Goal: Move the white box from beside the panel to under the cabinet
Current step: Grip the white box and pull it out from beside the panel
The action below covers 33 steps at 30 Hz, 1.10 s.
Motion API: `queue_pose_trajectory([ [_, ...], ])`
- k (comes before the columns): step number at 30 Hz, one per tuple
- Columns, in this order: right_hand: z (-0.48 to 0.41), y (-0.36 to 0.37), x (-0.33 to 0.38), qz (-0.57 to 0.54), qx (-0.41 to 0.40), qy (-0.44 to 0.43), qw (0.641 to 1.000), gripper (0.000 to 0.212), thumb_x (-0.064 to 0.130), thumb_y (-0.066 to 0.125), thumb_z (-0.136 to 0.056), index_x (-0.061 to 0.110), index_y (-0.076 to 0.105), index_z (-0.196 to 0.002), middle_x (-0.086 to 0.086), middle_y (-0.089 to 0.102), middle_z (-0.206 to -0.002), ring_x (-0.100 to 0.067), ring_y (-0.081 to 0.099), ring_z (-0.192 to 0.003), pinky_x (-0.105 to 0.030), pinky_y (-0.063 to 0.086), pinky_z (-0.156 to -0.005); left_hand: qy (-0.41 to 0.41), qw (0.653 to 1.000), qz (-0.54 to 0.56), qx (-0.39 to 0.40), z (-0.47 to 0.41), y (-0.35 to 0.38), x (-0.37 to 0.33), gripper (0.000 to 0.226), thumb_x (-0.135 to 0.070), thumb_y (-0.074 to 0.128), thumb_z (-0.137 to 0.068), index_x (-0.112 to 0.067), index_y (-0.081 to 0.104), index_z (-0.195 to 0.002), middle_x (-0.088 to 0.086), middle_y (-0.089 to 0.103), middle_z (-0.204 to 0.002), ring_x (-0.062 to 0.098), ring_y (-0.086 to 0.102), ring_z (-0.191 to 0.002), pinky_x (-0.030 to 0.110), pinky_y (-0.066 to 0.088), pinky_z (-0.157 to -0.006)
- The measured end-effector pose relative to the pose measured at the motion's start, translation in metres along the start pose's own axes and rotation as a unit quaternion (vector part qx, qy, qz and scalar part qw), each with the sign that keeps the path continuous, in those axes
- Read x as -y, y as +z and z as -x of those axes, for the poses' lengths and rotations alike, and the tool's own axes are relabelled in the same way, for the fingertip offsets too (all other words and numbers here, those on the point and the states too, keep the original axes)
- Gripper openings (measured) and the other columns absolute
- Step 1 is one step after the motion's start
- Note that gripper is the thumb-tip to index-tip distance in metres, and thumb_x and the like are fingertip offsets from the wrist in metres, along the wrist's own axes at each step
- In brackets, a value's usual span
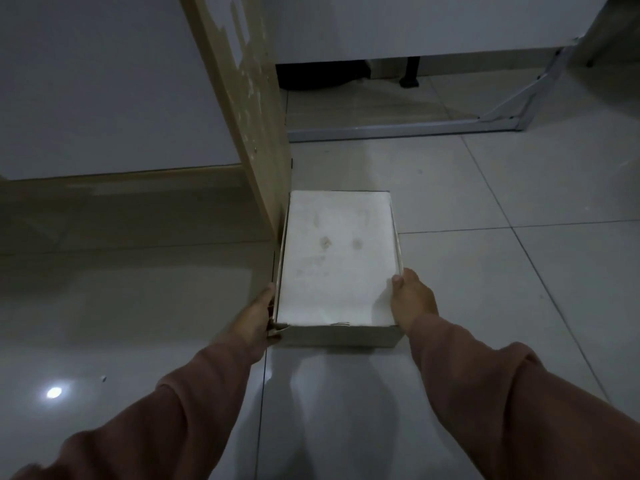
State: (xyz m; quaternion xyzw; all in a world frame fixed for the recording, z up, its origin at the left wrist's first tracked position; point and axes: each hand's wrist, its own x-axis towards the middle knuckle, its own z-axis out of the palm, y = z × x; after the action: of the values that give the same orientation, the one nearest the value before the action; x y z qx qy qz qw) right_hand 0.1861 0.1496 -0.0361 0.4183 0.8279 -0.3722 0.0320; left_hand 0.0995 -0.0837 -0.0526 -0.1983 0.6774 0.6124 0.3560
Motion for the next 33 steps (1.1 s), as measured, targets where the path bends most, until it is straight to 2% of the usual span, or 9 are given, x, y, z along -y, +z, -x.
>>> queue_pose_trajectory([
  [4, -0.008, 0.007, -0.009, -0.021, -0.030, -0.012, 0.999, 0.034, 0.028, 0.028, -0.102, 0.005, 0.052, -0.108, -0.026, 0.063, -0.108, -0.039, 0.059, -0.098, -0.032, 0.039, -0.077, 0.025, 0.999, 0.028, 0.009, -0.010, 0.002, 0.002, 0.045, -0.058, 0.050, -0.089, -0.020, 0.073, -0.094, -0.005, 0.080, -0.077, 0.013, 0.075, -0.063, 0.020, 0.054, -0.049],
  [9, -0.012, 0.003, -0.017, -0.042, -0.040, -0.020, 0.998, 0.034, 0.027, 0.029, -0.102, 0.004, 0.054, -0.107, -0.022, 0.063, -0.100, -0.035, 0.058, -0.091, -0.030, 0.038, -0.076, -0.001, 0.997, 0.037, 0.066, -0.018, 0.010, 0.005, 0.063, -0.077, 0.048, -0.069, -0.025, 0.079, -0.085, -0.005, 0.081, -0.084, 0.011, 0.076, -0.069, 0.021, 0.056, -0.050],
  [11, -0.013, -0.002, -0.021, -0.050, -0.045, -0.021, 0.998, 0.034, 0.026, 0.030, -0.102, 0.004, 0.054, -0.111, -0.023, 0.062, -0.104, -0.037, 0.059, -0.099, -0.031, 0.040, -0.080, -0.008, 0.992, 0.046, 0.118, -0.019, 0.017, 0.001, 0.067, -0.078, 0.041, -0.068, -0.028, 0.081, -0.086, -0.003, 0.081, -0.091, 0.012, 0.077, -0.079, 0.023, 0.059, -0.055],
  [15, -0.015, -0.007, -0.025, -0.058, -0.040, -0.010, 0.997, 0.036, 0.026, 0.030, -0.102, 0.004, 0.052, -0.118, -0.025, 0.062, -0.115, -0.038, 0.057, -0.105, -0.034, 0.044, -0.089, 0.019, 0.984, 0.065, 0.163, -0.022, 0.031, -0.019, 0.066, -0.072, 0.039, -0.072, -0.026, 0.070, -0.108, 0.000, 0.079, -0.103, 0.016, 0.075, -0.093, 0.031, 0.062, -0.076],
  [20, -0.016, -0.004, -0.023, -0.044, -0.041, -0.015, 0.998, 0.031, 0.023, 0.030, -0.102, 0.003, 0.050, -0.113, -0.025, 0.064, -0.109, -0.038, 0.059, -0.098, -0.029, 0.038, -0.077, 0.007, 0.978, 0.036, 0.205, -0.032, 0.026, -0.034, 0.073, -0.074, 0.046, -0.066, -0.024, 0.069, -0.113, 0.004, 0.077, -0.110, 0.020, 0.074, -0.097, 0.030, 0.062, -0.071],
  [24, -0.017, -0.004, -0.022, -0.031, -0.036, -0.018, 0.999, 0.032, 0.023, 0.030, -0.102, 0.003, 0.051, -0.116, -0.025, 0.063, -0.112, -0.039, 0.059, -0.102, -0.031, 0.041, -0.081, -0.025, 0.979, 0.037, 0.197, -0.039, 0.017, -0.028, 0.058, -0.061, 0.066, -0.064, -0.023, 0.071, -0.108, 0.006, 0.078, -0.104, 0.024, 0.076, -0.091, 0.035, 0.062, -0.068],
  [27, -0.013, -0.003, -0.021, -0.006, -0.027, -0.022, 0.999, 0.033, 0.024, 0.029, -0.102, 0.005, 0.050, -0.119, -0.024, 0.063, -0.113, -0.039, 0.059, -0.102, -0.034, 0.044, -0.082, -0.017, 0.982, 0.046, 0.182, -0.040, 0.012, -0.021, 0.047, -0.052, 0.069, -0.066, -0.023, 0.069, -0.104, 0.004, 0.080, -0.094, 0.023, 0.077, -0.082, 0.035, 0.062, -0.063],
  [31, -0.009, -0.005, -0.016, 0.018, -0.011, -0.021, 1.000, 0.030, 0.024, 0.030, -0.100, 0.003, 0.048, -0.114, -0.023, 0.063, -0.105, -0.031, 0.052, -0.079, -0.033, 0.041, -0.072, -0.022, 0.982, 0.038, 0.182, -0.034, -0.001, -0.022, 0.046, -0.049, 0.069, -0.069, -0.021, 0.070, -0.105, 0.006, 0.080, -0.093, 0.025, 0.077, -0.080, 0.035, 0.061, -0.062],
  [33, -0.007, -0.011, -0.010, 0.020, -0.005, -0.019, 1.000, 0.027, 0.025, 0.033, -0.097, 0.006, 0.047, -0.109, -0.021, 0.063, -0.103, -0.028, 0.050, -0.075, -0.033, 0.041, -0.070, -0.021, 0.983, 0.026, 0.179, -0.029, -0.007, -0.025, 0.044, -0.050, 0.071, -0.068, -0.021, 0.071, -0.101, 0.006, 0.080, -0.091, 0.025, 0.076, -0.079, 0.037, 0.059, -0.069],
])
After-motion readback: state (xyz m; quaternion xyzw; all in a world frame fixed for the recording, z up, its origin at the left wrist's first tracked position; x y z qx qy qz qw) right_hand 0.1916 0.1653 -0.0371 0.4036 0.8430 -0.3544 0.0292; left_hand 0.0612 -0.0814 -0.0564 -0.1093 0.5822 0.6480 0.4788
